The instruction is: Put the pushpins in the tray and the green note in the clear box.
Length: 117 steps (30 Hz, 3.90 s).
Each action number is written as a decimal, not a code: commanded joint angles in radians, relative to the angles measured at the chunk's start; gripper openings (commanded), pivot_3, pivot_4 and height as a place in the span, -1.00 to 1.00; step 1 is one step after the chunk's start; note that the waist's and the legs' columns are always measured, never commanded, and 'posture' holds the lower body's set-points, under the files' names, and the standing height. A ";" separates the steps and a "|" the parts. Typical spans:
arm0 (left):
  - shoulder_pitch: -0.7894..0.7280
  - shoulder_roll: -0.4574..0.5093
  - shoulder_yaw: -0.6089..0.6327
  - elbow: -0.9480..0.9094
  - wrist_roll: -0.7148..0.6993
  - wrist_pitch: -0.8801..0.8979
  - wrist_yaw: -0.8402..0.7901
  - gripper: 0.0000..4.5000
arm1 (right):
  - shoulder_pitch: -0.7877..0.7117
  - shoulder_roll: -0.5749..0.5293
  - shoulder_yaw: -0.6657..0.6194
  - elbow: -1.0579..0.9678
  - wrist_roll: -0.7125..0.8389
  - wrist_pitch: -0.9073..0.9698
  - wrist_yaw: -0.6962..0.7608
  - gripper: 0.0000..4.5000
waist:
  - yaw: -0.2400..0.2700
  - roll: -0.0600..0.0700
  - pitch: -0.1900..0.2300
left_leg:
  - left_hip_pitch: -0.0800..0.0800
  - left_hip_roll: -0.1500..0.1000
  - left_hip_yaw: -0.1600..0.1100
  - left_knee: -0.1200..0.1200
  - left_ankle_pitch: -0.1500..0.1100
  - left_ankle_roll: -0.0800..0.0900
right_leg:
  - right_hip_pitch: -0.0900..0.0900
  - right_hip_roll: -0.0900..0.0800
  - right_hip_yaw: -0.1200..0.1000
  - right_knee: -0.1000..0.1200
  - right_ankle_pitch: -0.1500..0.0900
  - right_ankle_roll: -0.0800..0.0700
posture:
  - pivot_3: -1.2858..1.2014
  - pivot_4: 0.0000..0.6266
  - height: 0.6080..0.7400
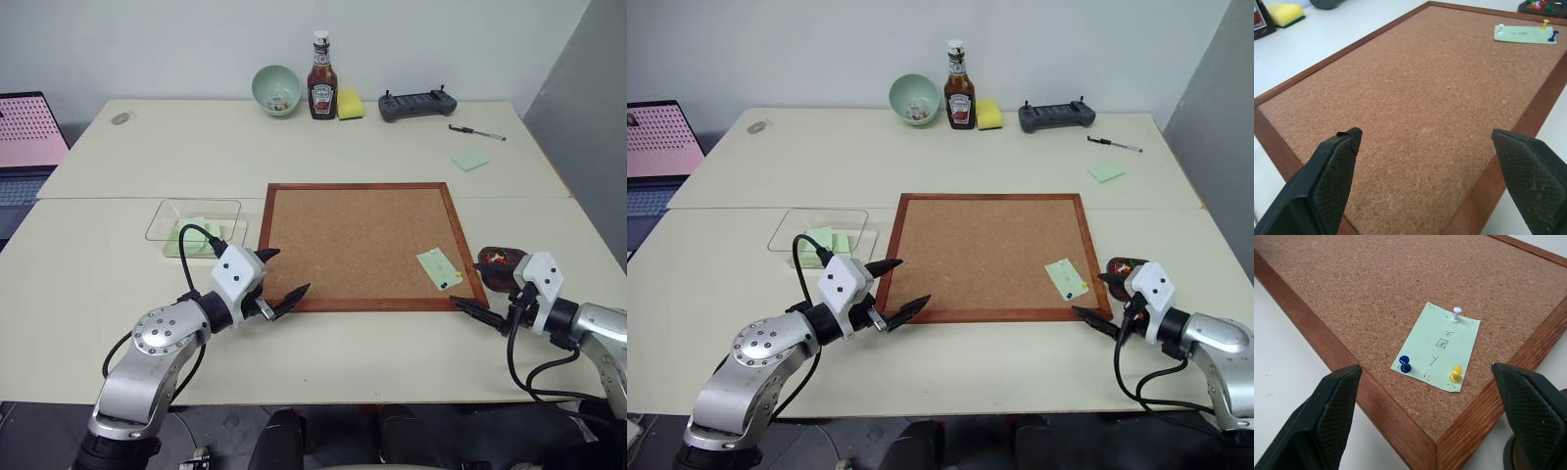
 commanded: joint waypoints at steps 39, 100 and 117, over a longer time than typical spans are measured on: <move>-0.078 0.037 -0.032 -0.019 -0.065 0.029 -0.086 0.46 | -0.006 0.009 -0.013 -0.038 0.013 -0.020 0.013 1.00 | 0.000 0.000 0.000 | 0.000 0.000 0.000 0.000 0.000 0.000 | 0.000 0.000 0.000 0.000 0.000 0.000 | 0.03 -0.52 1.00; -0.470 -0.349 -0.343 0.726 0.162 -0.252 -0.182 -1.00 | -0.411 0.123 0.196 0.252 -0.157 0.127 -0.166 -0.35 | -0.001 0.001 -0.001 | 0.000 -0.001 -0.001 0.001 0.000 0.000 | 0.001 0.000 -0.001 0.000 0.000 0.000 | 0.03 -0.52 1.00; -0.467 -0.342 -0.346 0.737 0.172 -0.250 -0.193 -1.00 | -0.411 0.115 0.149 0.223 -0.124 0.087 -0.128 -1.00 | -0.001 0.001 -0.001 | 0.000 -0.001 0.000 0.001 0.000 0.000 | 0.001 0.000 -0.001 0.000 0.000 0.000 | 0.03 -0.52 1.00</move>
